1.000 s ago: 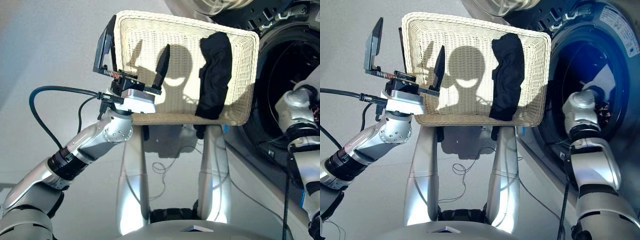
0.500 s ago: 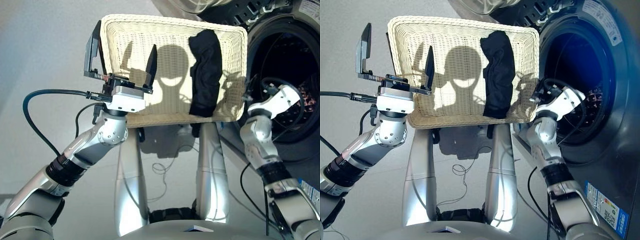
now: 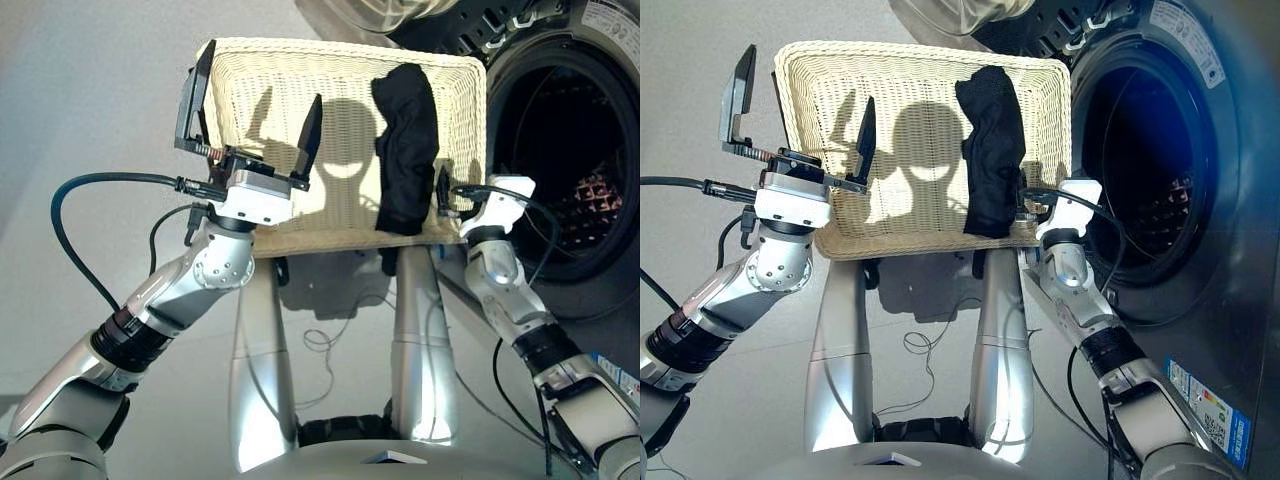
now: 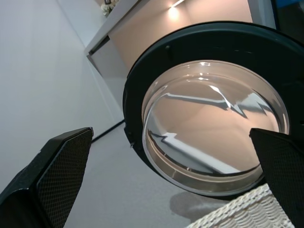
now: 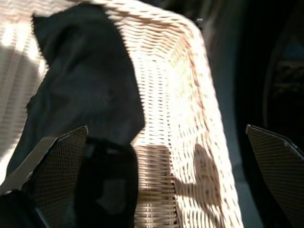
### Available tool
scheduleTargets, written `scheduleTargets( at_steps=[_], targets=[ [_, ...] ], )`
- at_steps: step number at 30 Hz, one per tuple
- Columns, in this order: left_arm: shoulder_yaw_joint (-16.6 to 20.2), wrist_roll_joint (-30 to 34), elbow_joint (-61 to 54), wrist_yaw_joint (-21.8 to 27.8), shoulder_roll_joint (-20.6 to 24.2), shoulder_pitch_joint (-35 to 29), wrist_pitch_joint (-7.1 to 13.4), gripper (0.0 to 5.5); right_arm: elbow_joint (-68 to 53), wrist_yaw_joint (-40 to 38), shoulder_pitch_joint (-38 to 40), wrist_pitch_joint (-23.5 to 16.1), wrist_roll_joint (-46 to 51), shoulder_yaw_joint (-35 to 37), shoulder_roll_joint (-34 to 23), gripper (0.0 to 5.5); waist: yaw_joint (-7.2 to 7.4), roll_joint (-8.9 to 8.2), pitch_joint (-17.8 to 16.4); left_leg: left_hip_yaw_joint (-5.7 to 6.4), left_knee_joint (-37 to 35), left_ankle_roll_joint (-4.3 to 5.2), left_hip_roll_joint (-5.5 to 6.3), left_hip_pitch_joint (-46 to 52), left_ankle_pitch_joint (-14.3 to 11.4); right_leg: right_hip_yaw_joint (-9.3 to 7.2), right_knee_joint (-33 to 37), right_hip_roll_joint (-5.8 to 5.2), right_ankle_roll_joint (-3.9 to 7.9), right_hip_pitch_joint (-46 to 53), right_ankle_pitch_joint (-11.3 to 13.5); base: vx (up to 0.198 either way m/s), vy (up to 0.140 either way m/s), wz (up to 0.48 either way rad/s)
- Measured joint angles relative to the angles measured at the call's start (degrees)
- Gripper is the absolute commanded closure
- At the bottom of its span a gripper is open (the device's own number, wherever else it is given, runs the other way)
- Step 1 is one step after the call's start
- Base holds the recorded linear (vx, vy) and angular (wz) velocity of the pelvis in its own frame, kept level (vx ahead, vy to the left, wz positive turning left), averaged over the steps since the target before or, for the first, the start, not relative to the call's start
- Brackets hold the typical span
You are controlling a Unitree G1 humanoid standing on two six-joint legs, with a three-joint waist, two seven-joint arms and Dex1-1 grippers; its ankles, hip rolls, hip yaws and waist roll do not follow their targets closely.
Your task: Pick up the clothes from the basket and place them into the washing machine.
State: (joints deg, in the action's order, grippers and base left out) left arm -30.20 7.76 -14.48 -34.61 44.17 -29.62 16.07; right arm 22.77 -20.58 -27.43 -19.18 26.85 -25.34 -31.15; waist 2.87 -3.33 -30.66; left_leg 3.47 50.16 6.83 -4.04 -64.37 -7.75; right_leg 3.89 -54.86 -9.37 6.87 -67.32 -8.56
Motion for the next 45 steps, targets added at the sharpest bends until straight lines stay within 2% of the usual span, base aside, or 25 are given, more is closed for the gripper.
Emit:
scheduleTargets(
  at_steps=[10, 12, 20, 33, 37, 39, 40, 42, 45],
  targets=[
    [-1.1, -1.2, -0.2, 0.4, -0.1, -0.5, 0.2, 0.00, 11.6, -1.6, -11.5, 1.7, -1.3, -1.4, 2.2, 0.00, -0.62, 0.08, 0.0, -0.09, 0.3, 0.07, 0.05, -0.8, 0.0, 0.11, -0.4, -0.01, -0.03, -0.9, 0.0, 0.000, 0.000, 0.000],
    [-1.1, -2.1, -0.4, 0.4, -0.1, -0.6, 0.2, 0.00, 13.6, -1.5, -12.9, 2.0, -1.2, -1.4, 2.5, 0.00, -1.12, 0.14, 0.0, -0.08, 1.6, 0.42, -0.02, -1.8, -0.5, 0.34, -1.5, 0.08, -0.11, -2.0, -0.1, 0.000, 0.000, 0.000],
    [-1.2, -2.2, -0.5, 0.3, -1.1, -1.7, 0.2, 0.00, 23.5, -0.8, -17.0, 4.2, -1.0, -3.0, 6.5, 0.00, -3.00, 0.22, 0.0, 0.22, 4.1, 0.50, 0.08, -4.1, -0.8, 1.02, -4.3, 0.09, -0.17, -4.6, -0.3, 0.000, 0.000, 0.000],
    [-1.2, -2.2, -0.4, 0.2, -1.7, -1.7, -0.1, 0.00, 27.1, -0.4, -20.7, 6.1, -4.2, -5.7, 10.4, 0.00, -2.91, 0.26, 0.0, 0.99, 4.3, 0.52, 0.28, -5.6, -0.9, 0.84, -4.7, 0.58, -0.47, -6.3, -0.2, 0.000, 0.000, 0.000],
    [-1.2, -2.2, -0.5, -0.1, -1.7, -1.8, -0.1, 0.00, 28.6, -0.4, -21.7, 6.1, -4.2, -5.6, 11.1, 0.00, -2.88, 0.30, 0.0, 1.16, 5.2, 0.82, 0.19, -5.6, -1.0, 0.88, -5.5, 0.78, -0.77, -6.3, -0.2, 0.035, -0.008, -0.015],
    [-1.2, -3.3, -0.6, -0.2, -1.7, -1.7, -0.1, 0.00, 29.7, -0.4, -22.2, 6.1, -4.2, -5.6, 11.3, 0.00, -2.86, 0.54, 0.0, 1.24, 5.8, 0.93, 0.15, -5.7, -1.1, 0.89, -6.1, 0.78, -0.82, -6.4, -0.3, 0.000, 0.000, 0.000],
    [-1.2, -3.3, -0.7, -0.2, -1.8, -1.4, -0.1, 0.00, 30.7, -0.4, -22.2, 6.1, -4.1, -5.6, 11.4, 0.00, -2.95, 0.57, 0.0, 1.30, 6.5, 1.30, 0.10, -5.5, -1.4, 0.88, -6.9, 0.80, -0.85, -6.3, -0.7, 0.000, 0.000, 0.000],
    [-1.1, -3.4, -1.1, -0.2, -1.9, -1.3, -0.1, 0.00, 31.6, -0.4, -23.1, 6.1, -4.0, -5.6, 11.6, 0.00, -3.07, 1.33, 0.1, 1.62, 6.3, 1.39, 0.05, -5.9, -1.4, 0.84, -6.8, 0.71, -0.80, -6.5, -0.9, 0.000, 0.000, 0.000],
    [-1.3, -3.8, -1.4, -0.3, -2.0, -0.9, -0.1, 0.00, 32.8, -0.4, -24.1, 6.1, -3.8, -5.6, 11.6, 0.00, -3.08, 1.54, 0.2, 1.70, 5.7, 1.39, 0.06, -6.1, -1.4, 0.73, -6.5, 0.69, -0.90, -6.9, -0.8, 0.002, -0.004, 0.016]
  ],
)
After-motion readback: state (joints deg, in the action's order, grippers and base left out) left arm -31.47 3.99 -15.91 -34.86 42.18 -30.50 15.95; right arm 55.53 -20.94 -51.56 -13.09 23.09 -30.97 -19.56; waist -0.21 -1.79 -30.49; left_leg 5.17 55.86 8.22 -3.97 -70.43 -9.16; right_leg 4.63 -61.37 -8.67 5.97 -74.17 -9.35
